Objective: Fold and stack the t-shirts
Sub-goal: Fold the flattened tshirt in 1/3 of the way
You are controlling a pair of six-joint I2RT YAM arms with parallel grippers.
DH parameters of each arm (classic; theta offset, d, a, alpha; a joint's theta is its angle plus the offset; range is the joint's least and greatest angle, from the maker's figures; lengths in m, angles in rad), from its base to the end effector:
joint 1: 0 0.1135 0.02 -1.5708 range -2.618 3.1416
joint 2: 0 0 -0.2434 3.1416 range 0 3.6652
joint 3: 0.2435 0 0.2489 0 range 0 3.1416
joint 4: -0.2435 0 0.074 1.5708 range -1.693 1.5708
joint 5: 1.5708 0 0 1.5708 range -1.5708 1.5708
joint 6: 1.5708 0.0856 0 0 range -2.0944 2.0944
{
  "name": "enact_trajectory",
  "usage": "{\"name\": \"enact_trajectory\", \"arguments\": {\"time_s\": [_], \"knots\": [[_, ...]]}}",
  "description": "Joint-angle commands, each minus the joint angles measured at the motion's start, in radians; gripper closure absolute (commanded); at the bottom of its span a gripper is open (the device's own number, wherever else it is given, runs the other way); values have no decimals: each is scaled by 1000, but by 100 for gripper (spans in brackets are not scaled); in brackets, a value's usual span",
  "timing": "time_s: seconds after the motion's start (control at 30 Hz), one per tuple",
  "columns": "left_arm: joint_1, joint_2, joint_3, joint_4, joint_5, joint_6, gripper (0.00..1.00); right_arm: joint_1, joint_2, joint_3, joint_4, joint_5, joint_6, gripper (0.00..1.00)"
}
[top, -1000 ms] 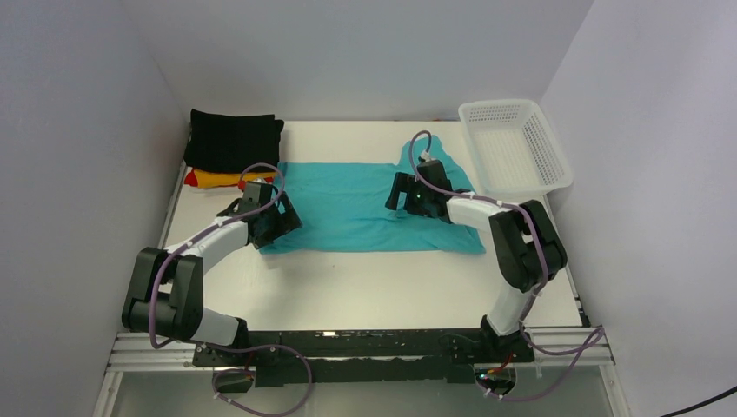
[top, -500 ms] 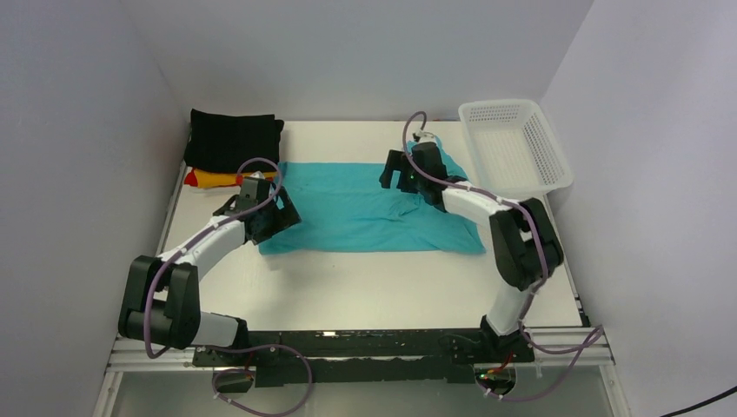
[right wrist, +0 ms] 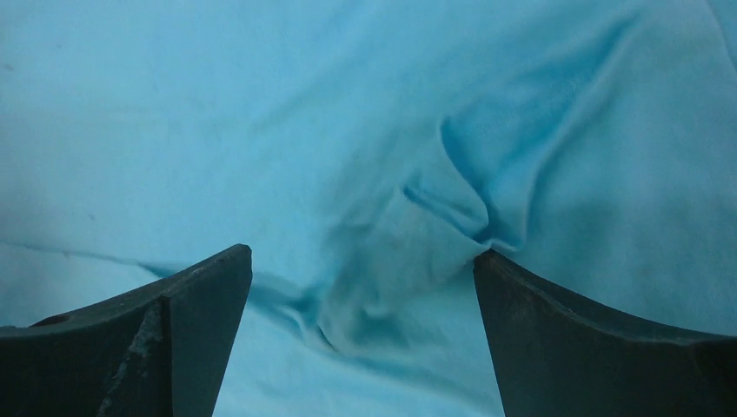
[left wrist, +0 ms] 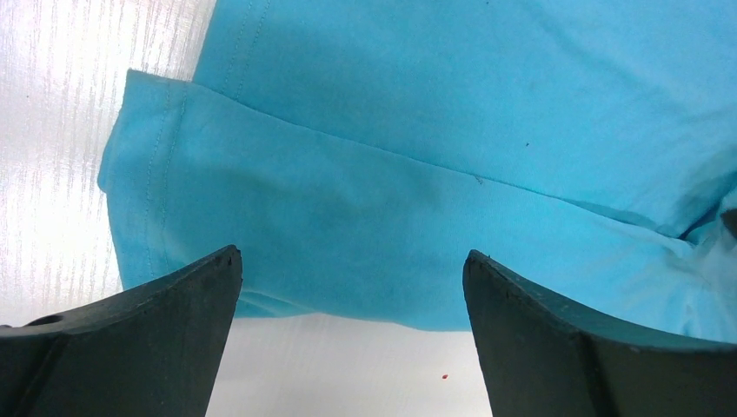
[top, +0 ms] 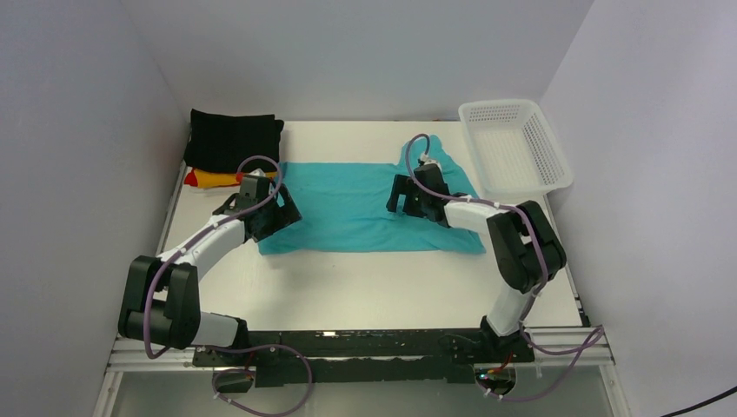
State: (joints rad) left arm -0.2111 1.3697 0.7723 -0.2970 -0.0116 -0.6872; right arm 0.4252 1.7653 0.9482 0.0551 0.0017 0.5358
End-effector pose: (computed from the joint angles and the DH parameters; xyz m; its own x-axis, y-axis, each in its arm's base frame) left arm 0.2982 -0.0629 0.1413 -0.7179 -0.4949 -0.4896 -0.3272 0.8607 -0.3901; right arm 0.3568 0.1614 0.1071 -0.7508 0.2205 -0.6227 -0.0326 0.9291 0.3683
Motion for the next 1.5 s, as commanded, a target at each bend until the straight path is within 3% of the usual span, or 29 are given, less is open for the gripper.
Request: {"name": "enact_trajectory", "arguments": {"time_s": [0.0, 0.2, 0.33, 0.53, 0.67, 0.83, 0.97, 1.1, 1.27, 1.47], "knots": [[-1, -17, -3, 13, 14, 19, 1, 4, 110, 149, 66, -29, 1, 0], [-1, -50, 4, -21, -13, 33, 1, 31, 252, 429, -10, -13, -39, 0], [-1, -54, 22, -25, -16, 40, 1, 45, 233, 455, -52, 59, -75, 0], [-2, 5, 70, 51, 85, 31, 1, 46, 56, 263, -130, 259, -91, 0], [-19, 87, 108, 146, 160, 20, 1, 44, -67, 96, -124, 302, -71, 0], [-28, 235, 149, 171, 196, 15, 1, 27, -68, -39, -61, 202, -39, 0], [-29, 280, 100, 170, 221, 5, 1, 24, -57, -87, -89, 178, -30, 0], [-30, 224, -27, 183, 201, 1, 1, 24, -148, -227, -107, 166, 14, 0], [-43, 106, -222, 186, 221, -32, 1, 35, -305, -399, -131, 35, 81, 0], [-105, -162, -402, 78, 167, -128, 1, 102, -532, -504, -311, 70, 181, 0]]}}
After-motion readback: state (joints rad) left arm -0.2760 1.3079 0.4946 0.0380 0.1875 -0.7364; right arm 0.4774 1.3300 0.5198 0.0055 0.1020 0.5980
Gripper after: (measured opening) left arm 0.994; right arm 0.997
